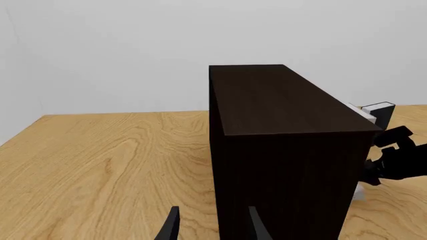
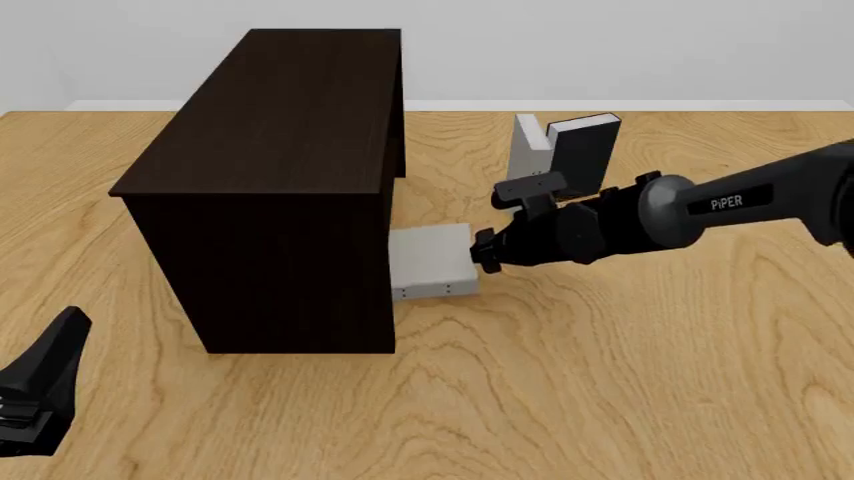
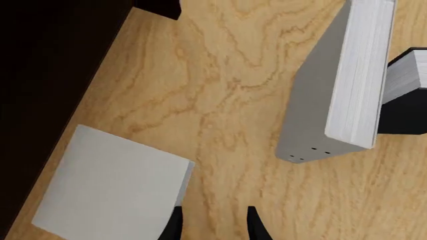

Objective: Pick up the book on the right and place it under the cabinet shelf.

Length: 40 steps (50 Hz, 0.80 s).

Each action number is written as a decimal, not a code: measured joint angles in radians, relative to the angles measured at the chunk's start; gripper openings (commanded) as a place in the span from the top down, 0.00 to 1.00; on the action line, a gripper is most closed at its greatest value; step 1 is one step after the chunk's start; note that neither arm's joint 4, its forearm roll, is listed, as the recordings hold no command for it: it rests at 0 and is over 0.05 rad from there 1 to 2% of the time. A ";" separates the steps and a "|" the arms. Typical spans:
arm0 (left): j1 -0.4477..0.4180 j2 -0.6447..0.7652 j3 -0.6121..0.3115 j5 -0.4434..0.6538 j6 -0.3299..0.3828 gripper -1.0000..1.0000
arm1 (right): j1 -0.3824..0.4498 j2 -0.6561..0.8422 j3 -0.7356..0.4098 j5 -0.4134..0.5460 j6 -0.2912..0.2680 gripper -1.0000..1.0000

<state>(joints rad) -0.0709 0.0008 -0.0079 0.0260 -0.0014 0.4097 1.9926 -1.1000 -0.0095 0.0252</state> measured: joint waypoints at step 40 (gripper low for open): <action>0.000 0.000 -0.001 0.004 -0.001 0.00 | 0.065 0.079 -0.134 0.063 0.039 0.00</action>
<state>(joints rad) -0.0709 0.0013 -0.0085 0.0303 -0.0025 0.4749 2.0715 -1.2339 0.0535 0.0643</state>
